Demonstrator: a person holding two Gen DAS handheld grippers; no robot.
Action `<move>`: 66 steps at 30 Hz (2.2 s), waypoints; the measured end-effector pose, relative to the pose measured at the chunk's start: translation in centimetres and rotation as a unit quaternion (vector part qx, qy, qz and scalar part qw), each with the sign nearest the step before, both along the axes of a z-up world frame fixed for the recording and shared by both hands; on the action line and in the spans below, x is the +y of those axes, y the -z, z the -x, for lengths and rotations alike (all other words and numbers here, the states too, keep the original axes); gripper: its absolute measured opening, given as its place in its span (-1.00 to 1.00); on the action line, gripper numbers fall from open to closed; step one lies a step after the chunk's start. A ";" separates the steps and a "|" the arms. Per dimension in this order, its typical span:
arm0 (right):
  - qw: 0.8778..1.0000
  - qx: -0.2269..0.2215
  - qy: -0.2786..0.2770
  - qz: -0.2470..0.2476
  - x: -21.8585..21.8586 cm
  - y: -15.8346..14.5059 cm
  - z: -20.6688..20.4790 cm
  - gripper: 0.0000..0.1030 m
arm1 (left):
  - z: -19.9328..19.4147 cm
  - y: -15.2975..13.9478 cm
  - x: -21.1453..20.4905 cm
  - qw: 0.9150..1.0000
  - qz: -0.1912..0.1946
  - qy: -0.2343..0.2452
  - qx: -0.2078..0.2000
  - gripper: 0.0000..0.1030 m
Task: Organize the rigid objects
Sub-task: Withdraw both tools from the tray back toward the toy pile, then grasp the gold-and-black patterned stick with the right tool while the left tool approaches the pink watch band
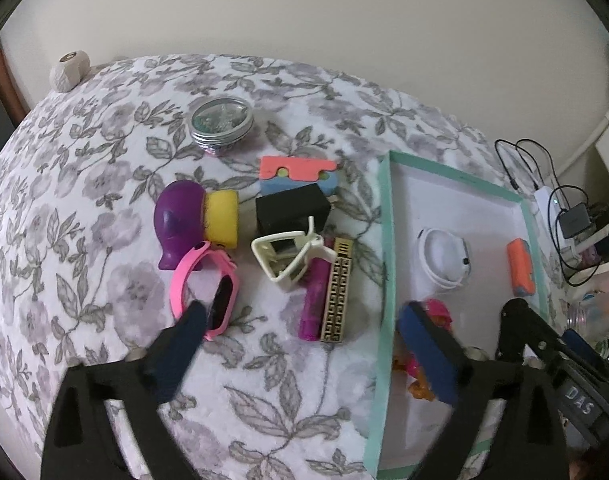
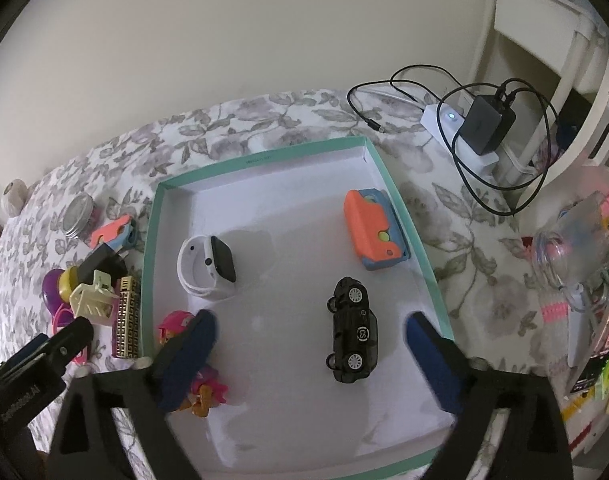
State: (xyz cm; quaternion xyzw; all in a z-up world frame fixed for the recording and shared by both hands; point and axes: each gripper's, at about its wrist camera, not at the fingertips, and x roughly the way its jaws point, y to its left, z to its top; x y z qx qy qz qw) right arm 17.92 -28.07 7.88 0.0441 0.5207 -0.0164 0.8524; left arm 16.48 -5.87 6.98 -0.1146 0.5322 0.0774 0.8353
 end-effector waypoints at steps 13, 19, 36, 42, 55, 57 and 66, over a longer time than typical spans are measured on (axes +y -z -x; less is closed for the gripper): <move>1.000 -0.002 -0.008 -0.011 0.3 -0.4 0.0 1.00 | -0.5 -0.6 3.4 0.999 0.043 -0.016 0.015 1.00; 0.999 -0.027 -0.020 -0.022 1.3 -3.2 0.2 1.00 | -0.1 -3.0 7.1 0.997 0.055 -0.049 -0.025 1.00; 0.990 -0.074 -0.115 -0.025 12.2 -7.5 -1.2 1.00 | 1.6 -4.4 17.3 0.988 0.045 -0.146 -0.023 1.00; 0.990 -0.055 -0.127 -0.032 14.5 -5.5 -2.2 1.00 | 1.2 -2.9 17.1 0.988 0.058 -0.142 0.000 1.00; 0.989 0.001 -0.140 -0.042 15.5 -0.4 -2.7 0.40 | 0.4 -0.4 15.7 0.987 0.072 -0.138 0.039 1.00; 0.989 0.009 -0.141 -0.047 15.3 0.1 -2.6 0.19 | 0.3 -0.2 15.3 0.988 0.066 -0.136 0.042 1.00; 0.987 0.027 -0.152 -0.047 15.6 1.6 -2.5 -0.30 | 0.0 1.0 14.3 0.986 0.090 -0.130 0.053 1.00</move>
